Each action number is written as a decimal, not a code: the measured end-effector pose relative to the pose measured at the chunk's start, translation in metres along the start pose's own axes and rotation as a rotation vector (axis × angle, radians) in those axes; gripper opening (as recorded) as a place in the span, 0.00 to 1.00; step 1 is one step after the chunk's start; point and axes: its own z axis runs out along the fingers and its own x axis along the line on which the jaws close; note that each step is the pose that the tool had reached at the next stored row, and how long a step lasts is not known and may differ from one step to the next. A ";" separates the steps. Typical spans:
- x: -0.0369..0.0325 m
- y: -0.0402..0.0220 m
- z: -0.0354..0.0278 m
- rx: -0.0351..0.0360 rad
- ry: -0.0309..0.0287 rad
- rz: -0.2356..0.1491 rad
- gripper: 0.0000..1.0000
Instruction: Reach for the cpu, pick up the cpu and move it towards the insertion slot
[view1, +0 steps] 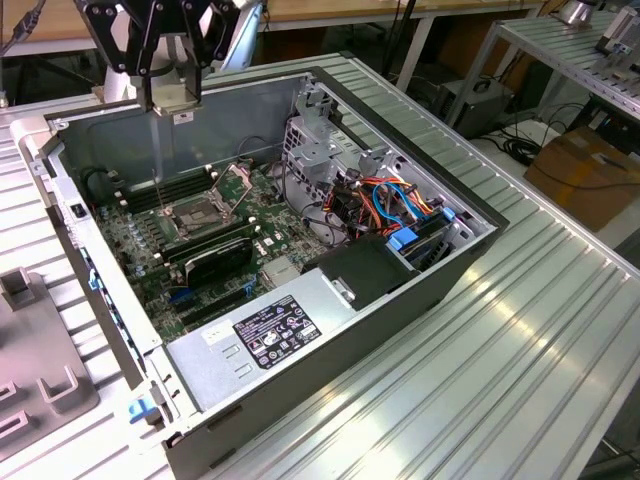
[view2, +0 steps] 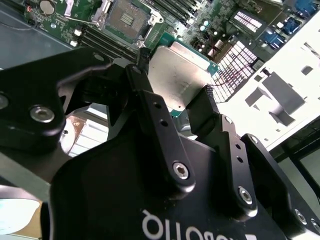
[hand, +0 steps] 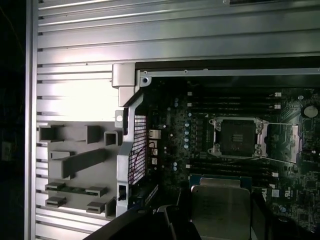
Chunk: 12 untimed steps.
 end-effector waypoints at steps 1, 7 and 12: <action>-0.0027 0.0005 0.0014 -0.0003 0.0002 0.008 0.55; -0.0053 0.0136 0.0086 -0.0009 -0.0314 0.050 0.55; -0.0112 0.0305 0.0225 -0.0007 -0.0314 0.050 0.55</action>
